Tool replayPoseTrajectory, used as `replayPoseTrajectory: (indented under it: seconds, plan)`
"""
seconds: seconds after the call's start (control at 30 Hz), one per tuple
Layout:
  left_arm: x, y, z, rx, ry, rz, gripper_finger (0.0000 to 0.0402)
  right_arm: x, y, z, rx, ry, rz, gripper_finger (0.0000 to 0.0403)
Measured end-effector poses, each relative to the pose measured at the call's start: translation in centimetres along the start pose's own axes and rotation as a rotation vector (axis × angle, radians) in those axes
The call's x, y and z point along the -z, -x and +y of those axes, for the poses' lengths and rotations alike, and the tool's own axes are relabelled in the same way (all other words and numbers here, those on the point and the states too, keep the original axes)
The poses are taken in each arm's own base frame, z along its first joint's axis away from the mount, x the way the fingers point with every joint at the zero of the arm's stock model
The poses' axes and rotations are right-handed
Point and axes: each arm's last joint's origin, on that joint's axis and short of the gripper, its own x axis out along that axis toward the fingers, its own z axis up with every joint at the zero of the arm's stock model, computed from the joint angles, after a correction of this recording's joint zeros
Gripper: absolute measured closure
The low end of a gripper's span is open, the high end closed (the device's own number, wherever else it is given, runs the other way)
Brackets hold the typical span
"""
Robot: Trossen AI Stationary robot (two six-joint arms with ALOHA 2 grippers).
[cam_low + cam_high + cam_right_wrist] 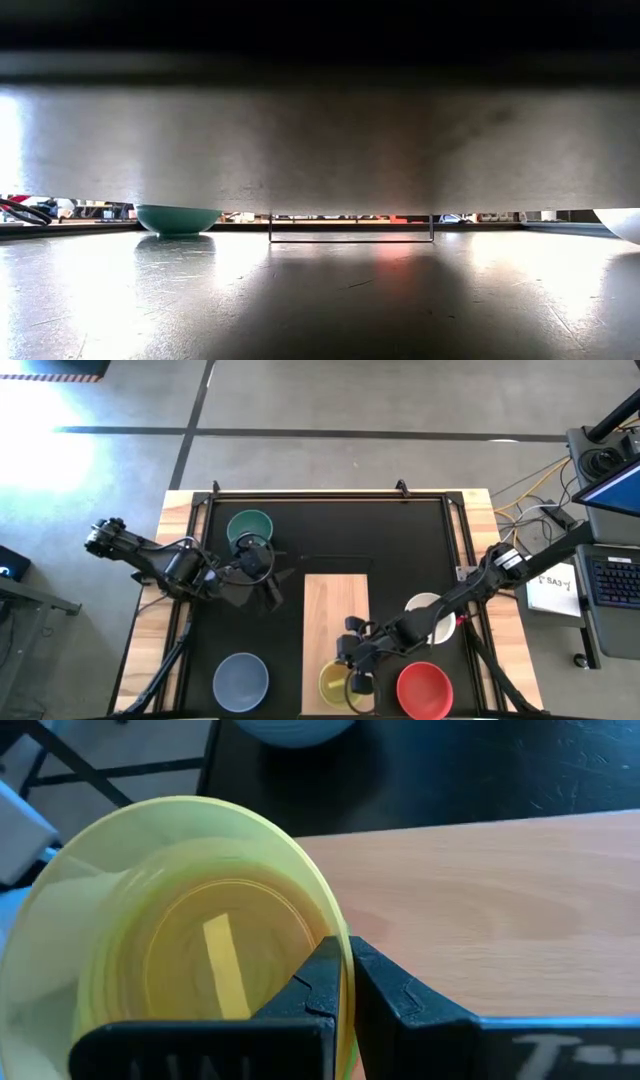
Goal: Place and stack bowls onto a shelf
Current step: Stack the small yellow bowl on top of the small green bowl on the shelf, then put the large white bowl on the shelf
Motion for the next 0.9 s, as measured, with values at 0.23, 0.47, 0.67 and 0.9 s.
replayPoseTrajectory:
  seconds: [0.23, 0.47, 0.67, 0.9]
  plan:
    - [0.0, 0.0, 0.0, -0.001, -0.011, 0.002, 0.0216, 0.0, 0.0, 0.2, -0.003, -0.009, -0.009, 0.0394]
    - [0.1, 0.0, 0.0, -0.003, -0.021, 0.006, 0.0216, -0.2, 0.1, 0.4, -0.064, -0.027, 0.006, 0.0367]
    - [0.1, 0.0, 0.0, -0.004, -0.029, 0.008, 0.0216, -0.9, 0.9, 0.7, -0.062, -0.023, 0.058, 0.0311]
    - [0.4, 0.0, 0.2, -0.017, -0.04, 0.032, 0.0216, -2.9, 5.0, 0.8, 0.05, -0.002, 0.208, 0.0278]
